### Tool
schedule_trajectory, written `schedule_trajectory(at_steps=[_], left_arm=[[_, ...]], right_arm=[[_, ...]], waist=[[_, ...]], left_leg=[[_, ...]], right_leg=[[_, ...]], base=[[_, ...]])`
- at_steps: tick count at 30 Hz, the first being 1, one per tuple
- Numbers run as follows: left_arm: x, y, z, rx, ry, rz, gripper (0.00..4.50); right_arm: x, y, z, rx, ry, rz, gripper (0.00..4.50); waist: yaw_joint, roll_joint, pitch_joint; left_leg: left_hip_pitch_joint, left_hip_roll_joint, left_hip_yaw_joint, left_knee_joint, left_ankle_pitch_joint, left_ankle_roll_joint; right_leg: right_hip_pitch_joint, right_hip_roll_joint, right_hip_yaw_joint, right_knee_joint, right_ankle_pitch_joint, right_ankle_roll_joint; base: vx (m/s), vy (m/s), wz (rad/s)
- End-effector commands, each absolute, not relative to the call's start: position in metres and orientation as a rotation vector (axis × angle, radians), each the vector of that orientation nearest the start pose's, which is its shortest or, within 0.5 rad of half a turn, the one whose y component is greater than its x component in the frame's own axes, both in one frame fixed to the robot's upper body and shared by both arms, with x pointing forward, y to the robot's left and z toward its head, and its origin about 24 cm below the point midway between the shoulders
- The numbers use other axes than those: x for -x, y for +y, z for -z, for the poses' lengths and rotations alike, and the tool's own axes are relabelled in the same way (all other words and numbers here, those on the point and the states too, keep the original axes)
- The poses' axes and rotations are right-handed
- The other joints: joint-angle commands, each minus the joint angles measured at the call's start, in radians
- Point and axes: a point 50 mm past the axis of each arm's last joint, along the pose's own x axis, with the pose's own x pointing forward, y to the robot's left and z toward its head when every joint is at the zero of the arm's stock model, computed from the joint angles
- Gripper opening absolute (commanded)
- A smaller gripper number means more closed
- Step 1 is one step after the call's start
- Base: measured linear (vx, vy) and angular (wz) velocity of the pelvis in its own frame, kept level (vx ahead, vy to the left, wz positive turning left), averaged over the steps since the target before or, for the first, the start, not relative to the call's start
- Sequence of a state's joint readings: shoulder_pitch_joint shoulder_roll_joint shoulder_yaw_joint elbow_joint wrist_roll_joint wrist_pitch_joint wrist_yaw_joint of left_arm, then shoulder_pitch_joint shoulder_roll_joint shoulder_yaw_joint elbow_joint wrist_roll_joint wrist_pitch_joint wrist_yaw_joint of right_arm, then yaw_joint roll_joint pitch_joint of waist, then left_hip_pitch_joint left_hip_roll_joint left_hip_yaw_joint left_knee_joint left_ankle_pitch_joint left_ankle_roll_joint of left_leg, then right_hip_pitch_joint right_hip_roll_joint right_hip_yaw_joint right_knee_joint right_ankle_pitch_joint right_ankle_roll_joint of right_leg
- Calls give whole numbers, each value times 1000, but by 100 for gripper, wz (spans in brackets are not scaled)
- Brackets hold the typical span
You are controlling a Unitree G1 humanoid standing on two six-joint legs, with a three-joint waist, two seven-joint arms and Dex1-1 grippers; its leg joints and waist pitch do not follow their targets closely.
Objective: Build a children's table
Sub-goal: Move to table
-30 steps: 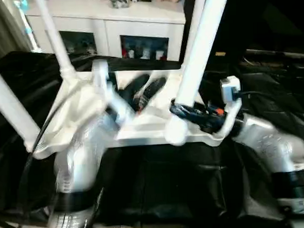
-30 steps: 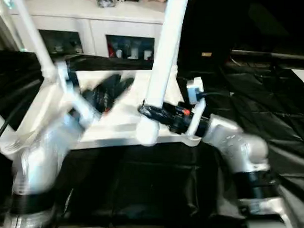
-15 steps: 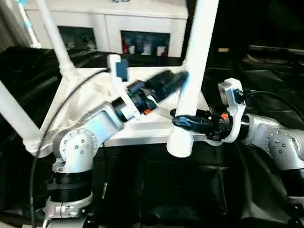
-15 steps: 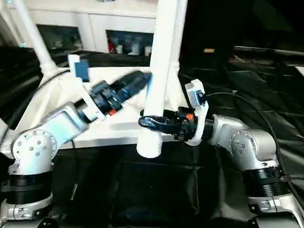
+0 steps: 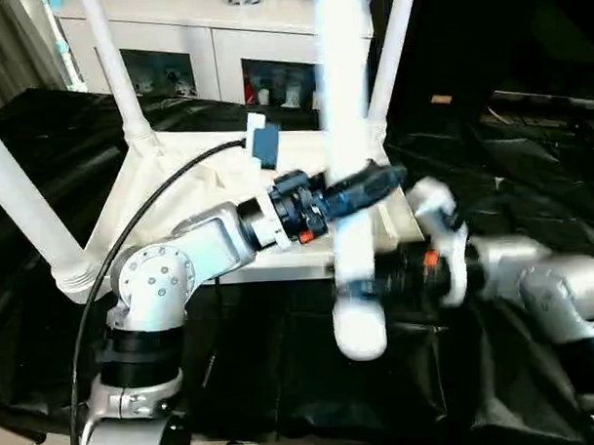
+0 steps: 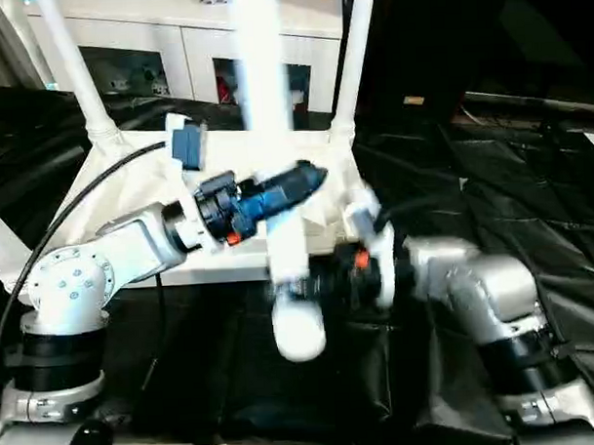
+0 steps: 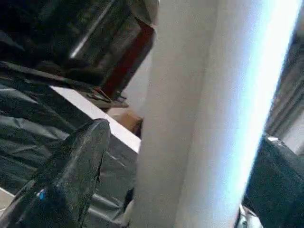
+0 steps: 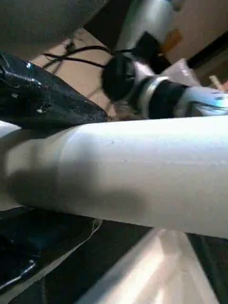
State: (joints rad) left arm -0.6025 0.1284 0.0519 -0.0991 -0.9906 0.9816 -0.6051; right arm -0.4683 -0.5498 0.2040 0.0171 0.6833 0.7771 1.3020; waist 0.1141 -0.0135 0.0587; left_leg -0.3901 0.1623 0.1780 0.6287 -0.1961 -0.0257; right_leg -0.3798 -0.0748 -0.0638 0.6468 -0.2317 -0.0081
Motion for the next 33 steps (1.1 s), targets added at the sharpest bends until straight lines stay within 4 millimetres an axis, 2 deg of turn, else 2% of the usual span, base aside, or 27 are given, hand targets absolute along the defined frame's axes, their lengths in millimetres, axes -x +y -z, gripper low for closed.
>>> schedule_trajectory(at_steps=[1,4,10,13,19,28,30,33], left_arm=[[-286,67,-192,652,152,1381,417],[-292,78,-199,662,128,1367,399],[-294,86,-201,653,126,1366,354],[-293,86,-200,649,134,1364,316],[-293,86,-196,638,134,1352,272],[-308,91,-203,596,74,1233,206],[-308,90,-204,578,65,1222,187],[-308,88,-204,554,60,1213,173]], right_arm=[[-266,-136,-120,-216,433,-1626,185],[-266,-138,-116,-184,449,-1626,185],[-266,-140,-114,-185,451,-1628,185],[-266,-140,-114,-186,448,-1629,185],[-267,-140,-117,-192,435,-1634,185],[-269,-140,-120,-204,417,-1633,185],[-272,-140,-123,-212,399,-1595,240],[-275,-139,-125,-210,378,-1570,257]], waist=[[2,-7,-66],[2,-4,-67],[2,1,-68],[3,2,-68],[3,2,-68],[3,4,-69],[3,5,-69],[1,6,-69]], left_leg=[[19,68,-27,-78,-77,9],[21,66,-28,-77,-89,8],[21,69,-29,-78,-82,15],[22,70,-29,-78,-86,14],[21,70,-29,-79,-95,10],[22,71,-30,-79,-92,11],[23,71,-30,-78,-91,12],[23,71,-30,-79,-94,8]], right_leg=[[47,-82,55,-78,-53,-225],[46,-81,54,-78,-57,-233],[47,-82,53,-74,-27,-249],[48,-83,54,-73,-21,-256],[49,-84,54,-74,-20,-261],[50,-83,53,-73,-5,-262],[50,-84,53,-73,-5,-263],[49,-83,53,-73,-3,-263]], base=[[0,0,0],[0,0,0],[0,0,0],[0,0,0],[0,0,0],[0,0,0],[0,0,0],[0,0,0]])
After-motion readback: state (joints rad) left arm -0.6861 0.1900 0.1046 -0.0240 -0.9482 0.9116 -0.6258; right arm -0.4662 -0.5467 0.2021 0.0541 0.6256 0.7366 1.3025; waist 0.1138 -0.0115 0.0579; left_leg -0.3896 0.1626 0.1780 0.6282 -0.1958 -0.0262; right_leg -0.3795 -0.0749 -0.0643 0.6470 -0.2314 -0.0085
